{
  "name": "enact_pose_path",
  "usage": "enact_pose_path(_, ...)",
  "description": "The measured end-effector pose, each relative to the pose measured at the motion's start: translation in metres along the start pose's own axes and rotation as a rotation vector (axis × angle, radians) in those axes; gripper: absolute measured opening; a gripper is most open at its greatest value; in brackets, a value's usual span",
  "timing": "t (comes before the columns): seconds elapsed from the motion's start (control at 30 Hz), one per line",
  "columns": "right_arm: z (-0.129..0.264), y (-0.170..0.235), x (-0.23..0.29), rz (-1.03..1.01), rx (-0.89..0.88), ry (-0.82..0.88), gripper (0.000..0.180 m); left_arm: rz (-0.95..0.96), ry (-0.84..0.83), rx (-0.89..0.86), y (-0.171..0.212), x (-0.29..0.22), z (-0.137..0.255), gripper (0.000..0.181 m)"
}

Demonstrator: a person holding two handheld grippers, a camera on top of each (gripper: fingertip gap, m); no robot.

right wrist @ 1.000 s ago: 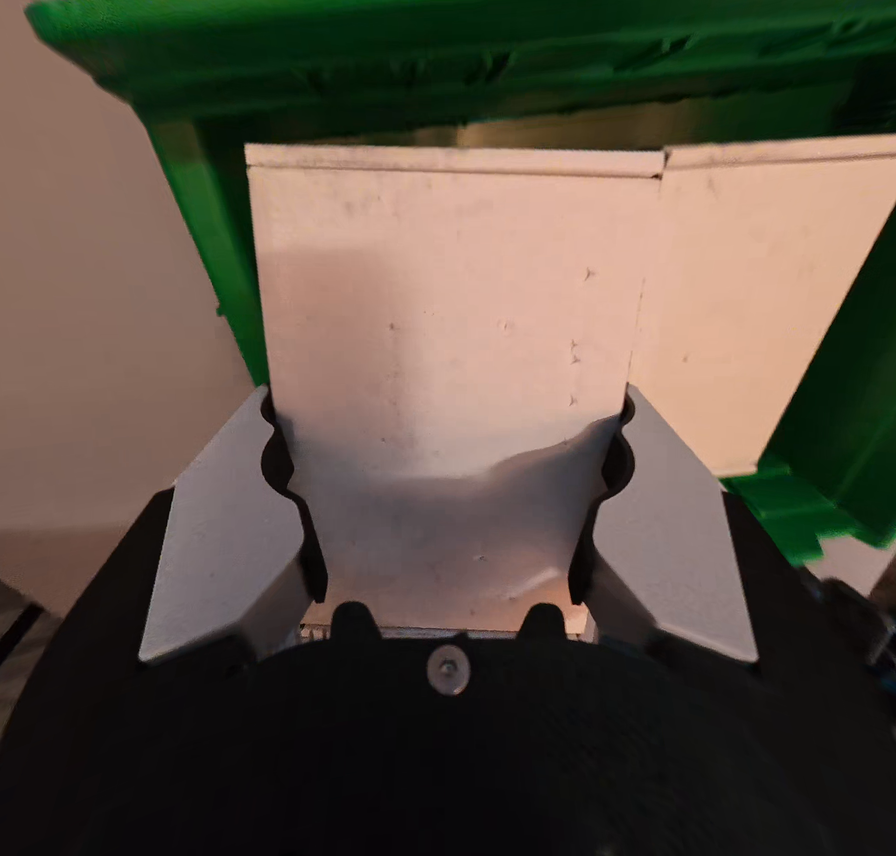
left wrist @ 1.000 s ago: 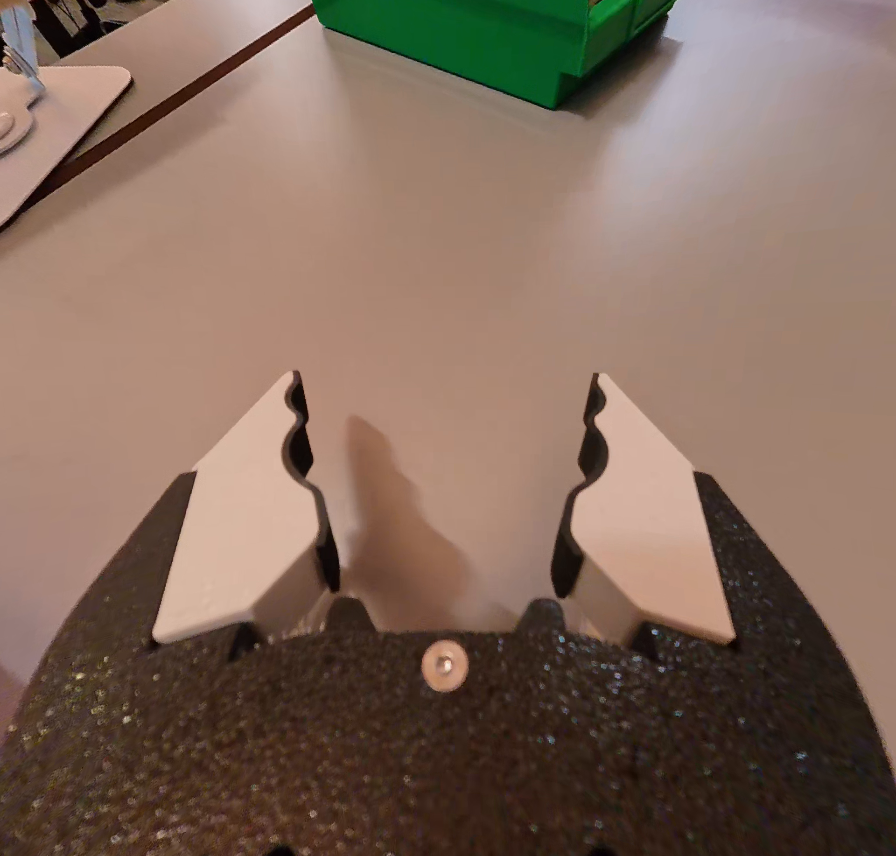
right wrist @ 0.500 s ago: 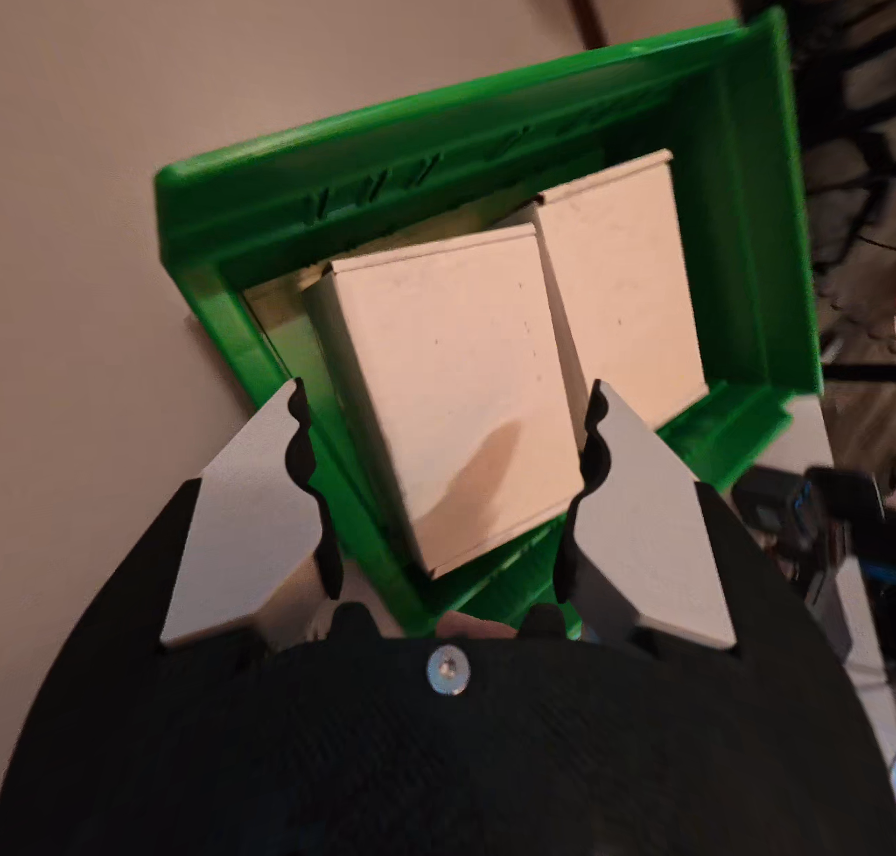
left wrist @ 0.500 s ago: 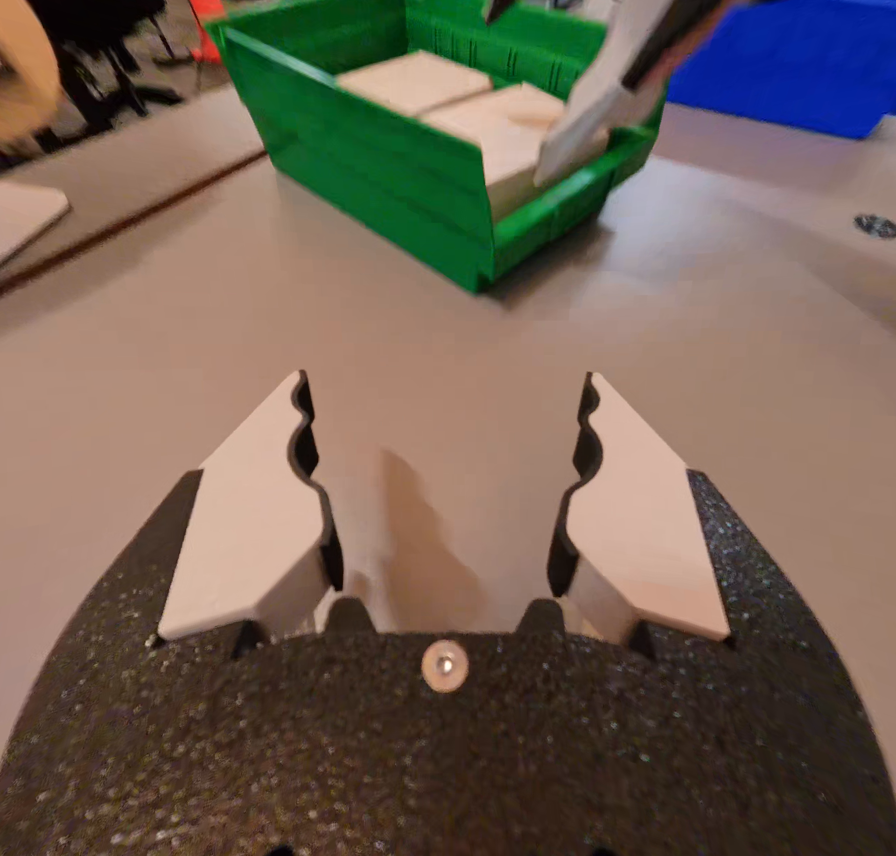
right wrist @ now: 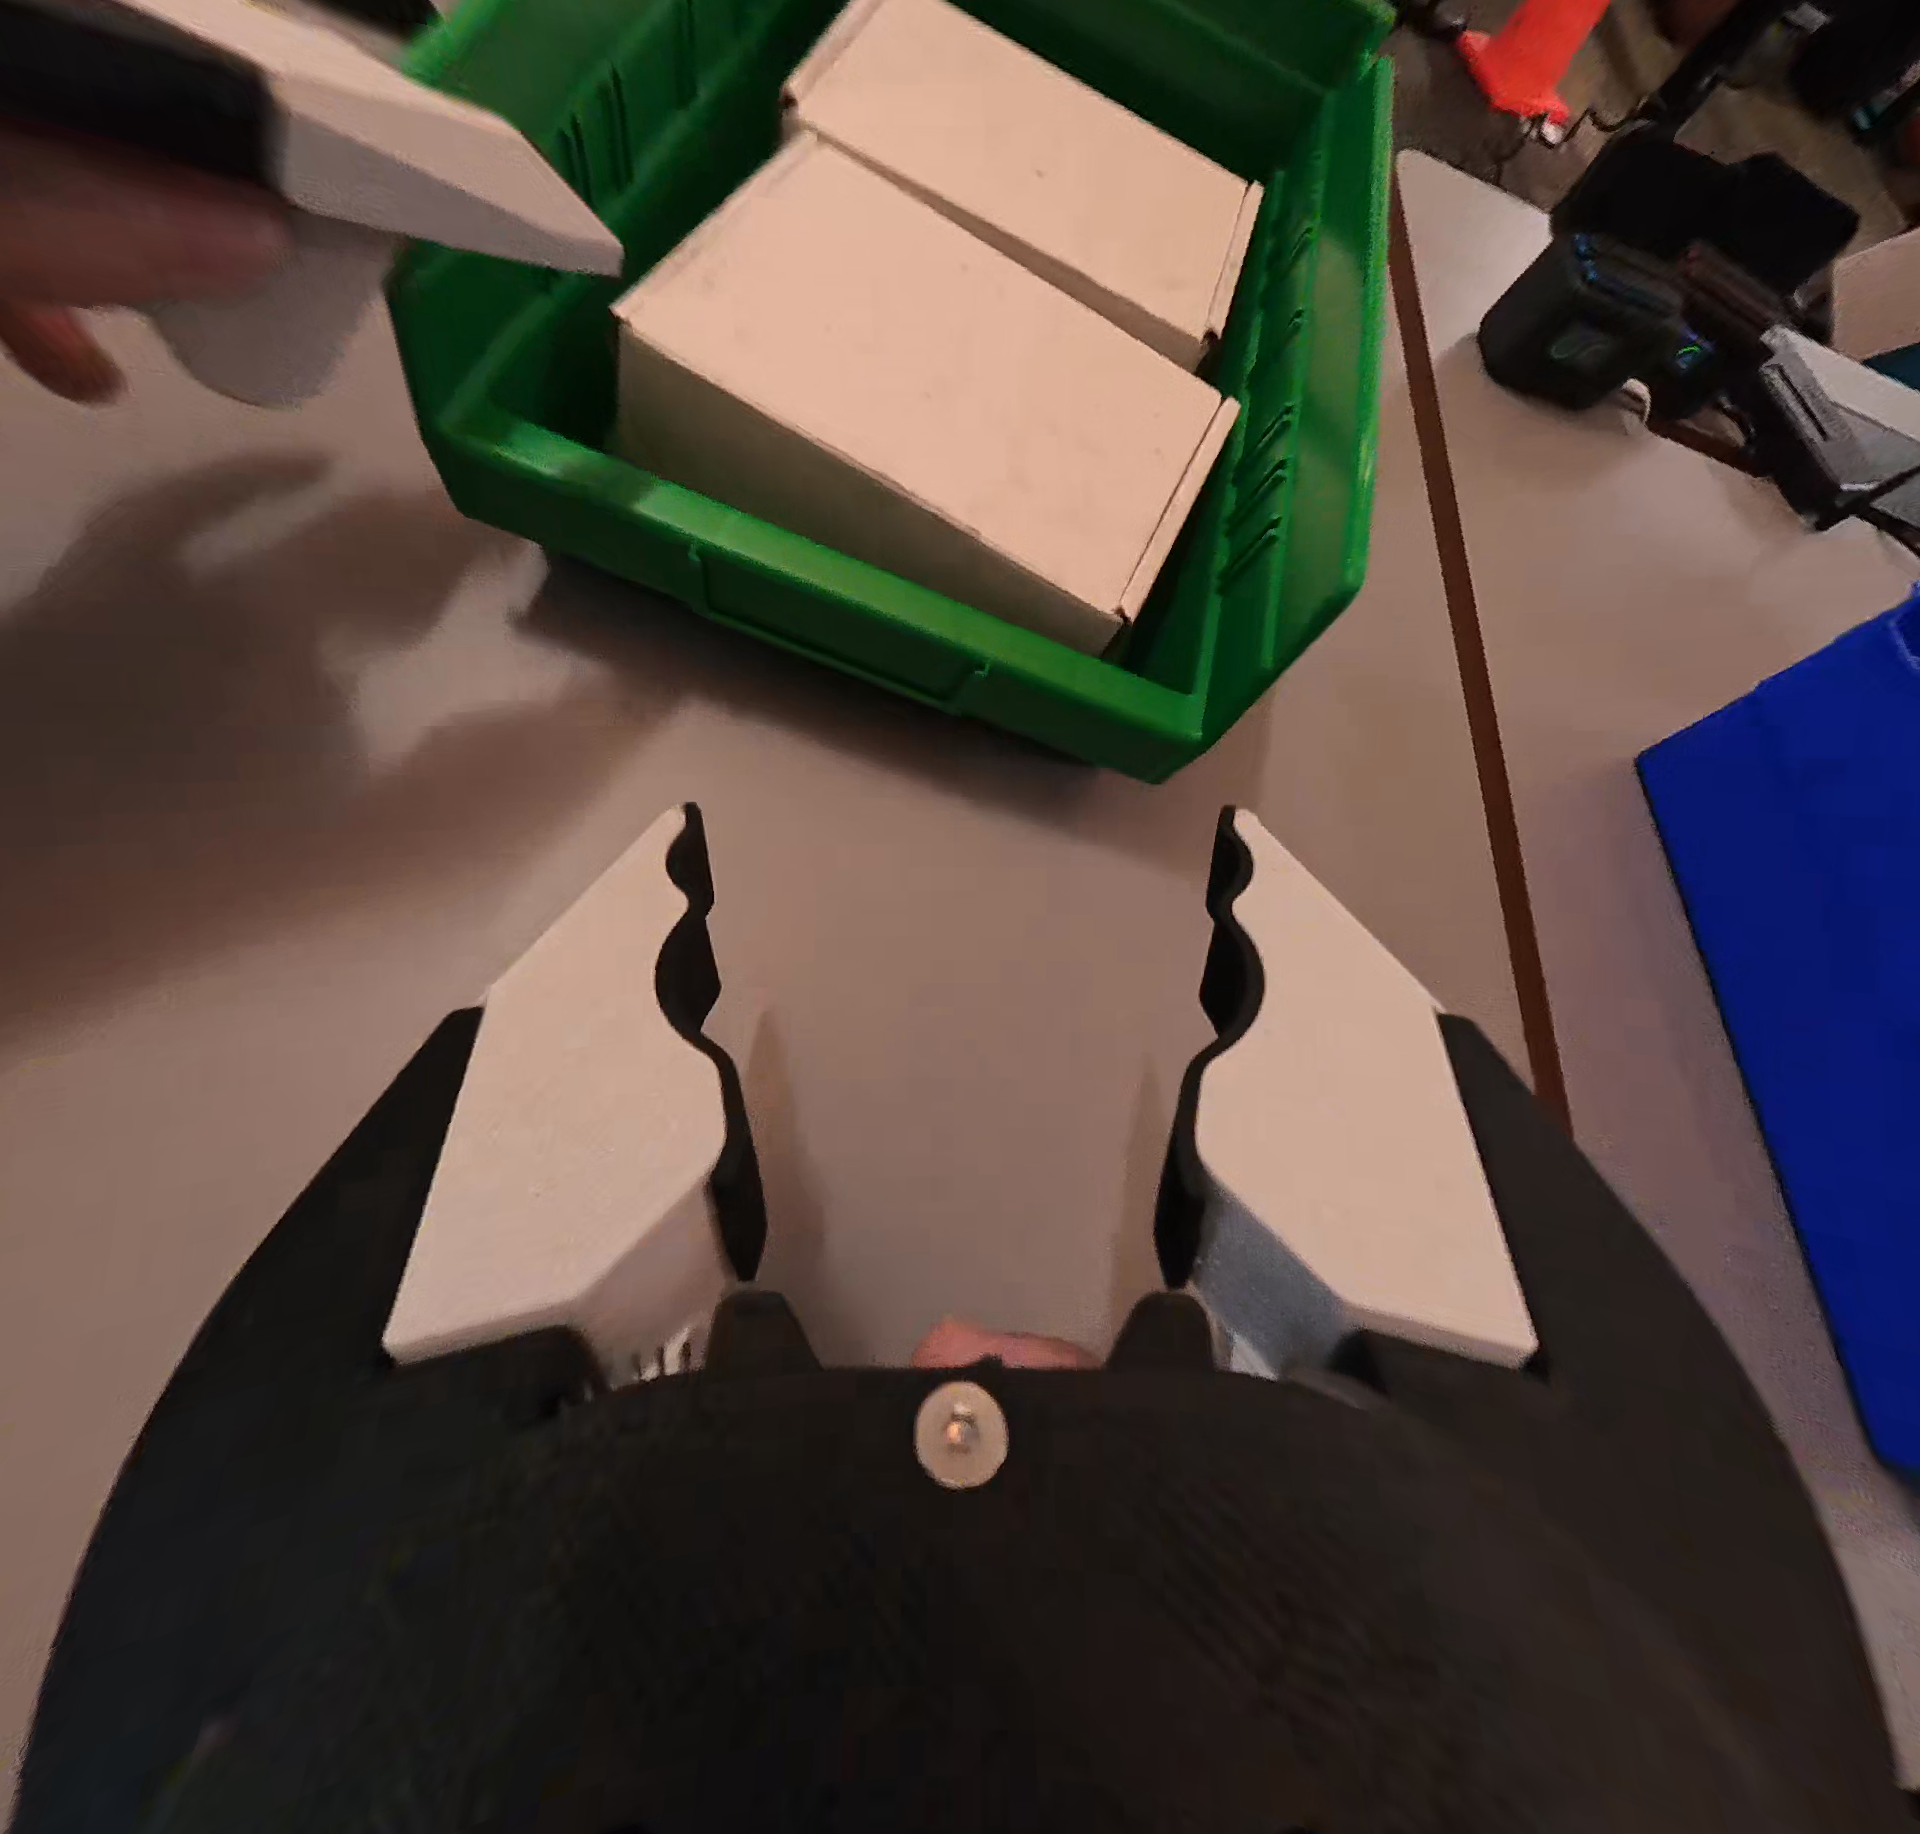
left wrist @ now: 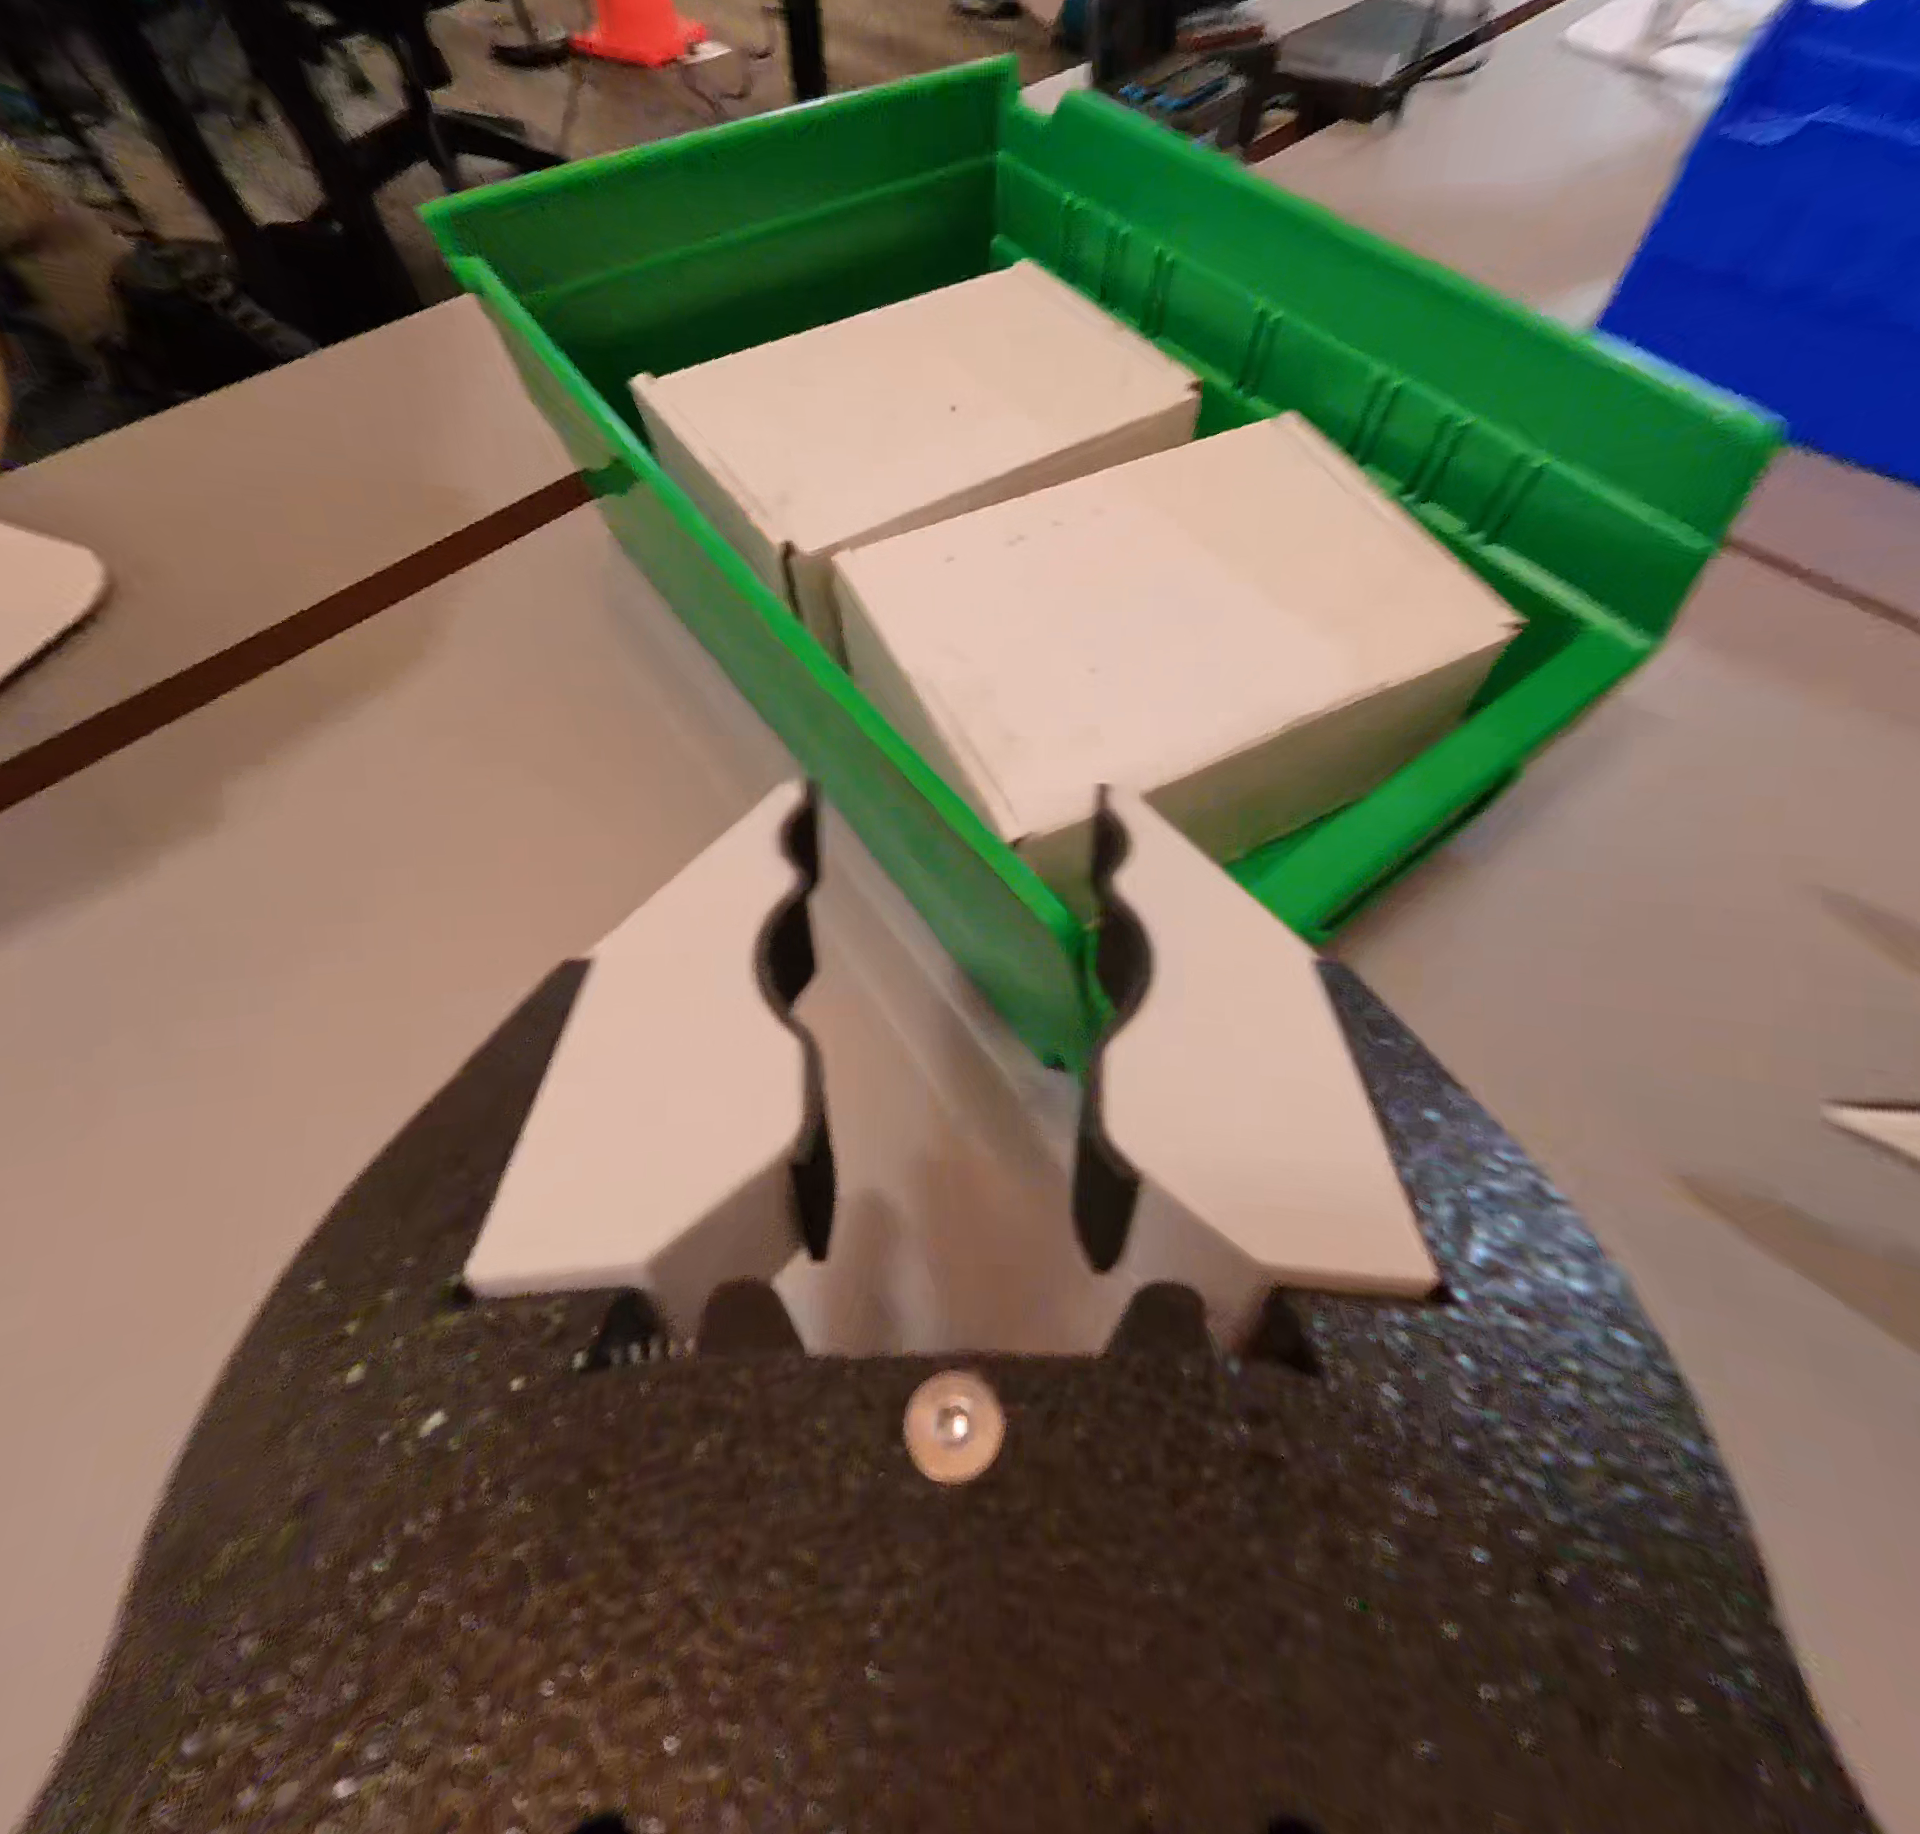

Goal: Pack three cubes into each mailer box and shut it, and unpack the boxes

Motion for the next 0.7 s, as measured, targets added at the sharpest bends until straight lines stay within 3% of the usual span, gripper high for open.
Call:
enact_pose_path(0.1,0.014,-0.016,0.001,0.015,-0.060,0.022,0.095,-0.083,-0.053,-0.040,0.002,0.007,0.000,0.021)
enact_pose_path(0.17,0.023,-0.029,0.001,0.021,-0.102,0.036,0.094,-0.162,-0.137,-0.056,0.003,0.018,0.008,0.015)
enact_pose_path(0.33,0.041,-0.085,0.023,0.066,-0.246,-0.024,0.092,-0.105,-0.177,-0.116,0.016,0.046,0.046,0.007)
enact_pose_path(0.53,0.053,-0.211,0.044,-0.053,-0.474,-0.206,0.100,-0.066,-0.173,-0.187,0.052,0.073,0.128,0.005)
enact_pose_path(0.7,0.029,-0.322,0.136,0.015,-0.509,-0.487,0.109,-0.011,-0.230,-0.233,0.082,0.098,0.198,0.004)
Point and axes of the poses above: each gripper's, where its closed fingertips meet, z back along the fingers, y out of its underside, x = y × z across the jaws, the point moved 2 cm from there along z, back along the fingers, and after that the axes turned 12 degrees about z, right-handed, at the moved point
